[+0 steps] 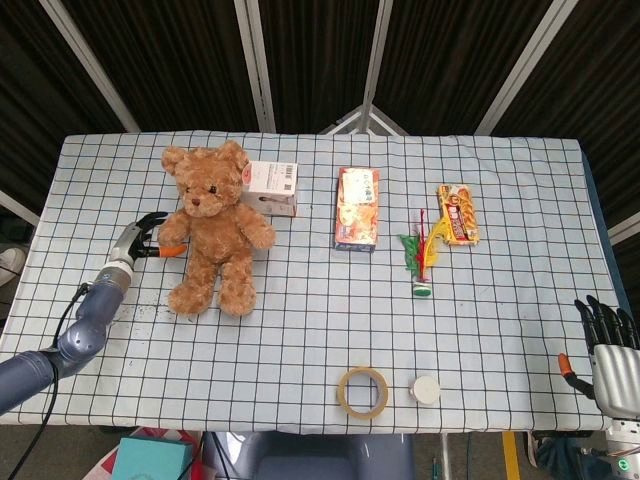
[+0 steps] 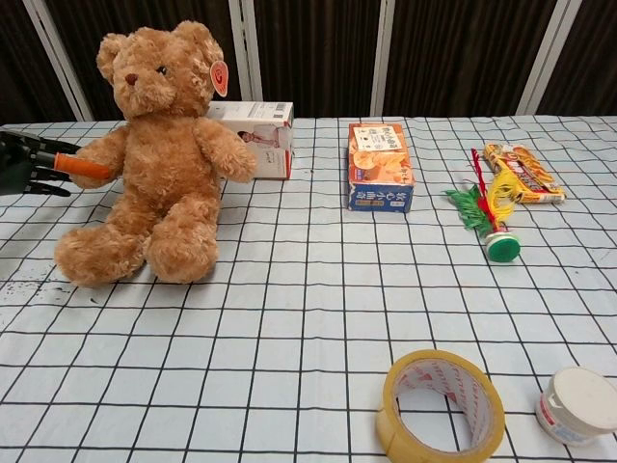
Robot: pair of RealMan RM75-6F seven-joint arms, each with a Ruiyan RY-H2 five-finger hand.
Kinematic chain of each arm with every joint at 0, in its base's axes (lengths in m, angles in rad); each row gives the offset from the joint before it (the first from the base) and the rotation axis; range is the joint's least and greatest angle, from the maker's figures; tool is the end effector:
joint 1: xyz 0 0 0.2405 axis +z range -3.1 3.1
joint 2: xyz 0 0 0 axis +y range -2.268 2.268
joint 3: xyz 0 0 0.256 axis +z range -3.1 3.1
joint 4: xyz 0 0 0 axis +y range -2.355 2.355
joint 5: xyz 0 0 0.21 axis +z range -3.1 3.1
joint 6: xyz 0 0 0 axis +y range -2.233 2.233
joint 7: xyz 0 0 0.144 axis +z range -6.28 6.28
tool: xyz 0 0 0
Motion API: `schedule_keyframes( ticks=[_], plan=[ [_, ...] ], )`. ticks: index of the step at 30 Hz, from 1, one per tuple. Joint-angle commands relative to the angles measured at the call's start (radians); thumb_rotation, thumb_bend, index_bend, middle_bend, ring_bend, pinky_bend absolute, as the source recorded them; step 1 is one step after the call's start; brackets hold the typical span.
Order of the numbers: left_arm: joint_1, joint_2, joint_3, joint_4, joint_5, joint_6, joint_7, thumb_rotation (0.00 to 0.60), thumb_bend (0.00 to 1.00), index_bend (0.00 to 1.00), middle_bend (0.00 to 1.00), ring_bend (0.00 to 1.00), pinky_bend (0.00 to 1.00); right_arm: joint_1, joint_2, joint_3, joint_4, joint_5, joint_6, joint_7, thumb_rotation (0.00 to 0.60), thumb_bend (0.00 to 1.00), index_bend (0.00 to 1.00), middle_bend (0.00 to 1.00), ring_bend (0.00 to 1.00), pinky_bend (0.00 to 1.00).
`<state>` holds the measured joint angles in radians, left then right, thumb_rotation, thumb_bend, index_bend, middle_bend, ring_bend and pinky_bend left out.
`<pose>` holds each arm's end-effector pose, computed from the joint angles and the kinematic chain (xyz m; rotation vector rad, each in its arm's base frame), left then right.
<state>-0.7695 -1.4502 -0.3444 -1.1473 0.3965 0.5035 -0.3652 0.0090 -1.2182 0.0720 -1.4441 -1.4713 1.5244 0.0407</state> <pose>-0.2613 0.4200 0.0422 -0.7565 -2.0425 -1.0458 -0.3477 -0.1612 0.1534 1.2796 -0.8918 0.8511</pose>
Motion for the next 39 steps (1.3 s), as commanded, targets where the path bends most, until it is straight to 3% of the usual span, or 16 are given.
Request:
schedule_keyframes(
  ticks=[1, 10, 22, 33, 39],
  plan=[
    [-0.009, -0.012, -0.001, 0.008, -0.014, 0.007, 0.007, 0.6, 0.2, 0.18, 0.19, 0.0, 0.0, 0.0, 0.001, 0.0, 0.0, -0.001, -0.001, -0.003, 0.6, 0.37, 0.09, 0.06, 0.09, 0.0],
    [-0.018, -0.043, -0.009, 0.019, -0.038, 0.052, 0.026, 0.6, 0.32, 0.29, 0.28, 0.0, 0.0, -0.002, 0.002, 0.001, -0.001, 0.0, 0.004, -0.001, 0.6, 0.37, 0.09, 0.06, 0.09, 0.0],
    [-0.003, -0.068, -0.036, 0.009, -0.02, 0.108, 0.032, 0.6, 0.34, 0.31, 0.28, 0.0, 0.0, -0.002, 0.002, 0.003, -0.002, 0.006, 0.0, -0.003, 0.6, 0.37, 0.09, 0.06, 0.09, 0.0],
    [0.01, -0.098, -0.08, -0.007, 0.037, 0.197, 0.031, 0.6, 0.51, 0.37, 0.35, 0.0, 0.0, -0.001, 0.002, 0.004, -0.001, 0.009, -0.005, -0.002, 0.6, 0.37, 0.09, 0.06, 0.09, 0.0],
    [0.015, -0.122, -0.093, 0.0, 0.024, 0.244, 0.053, 0.6, 0.56, 0.41, 0.39, 0.0, 0.01, -0.002, 0.003, 0.005, -0.003, 0.011, -0.005, 0.001, 0.6, 0.37, 0.09, 0.06, 0.09, 0.0]
  ],
)
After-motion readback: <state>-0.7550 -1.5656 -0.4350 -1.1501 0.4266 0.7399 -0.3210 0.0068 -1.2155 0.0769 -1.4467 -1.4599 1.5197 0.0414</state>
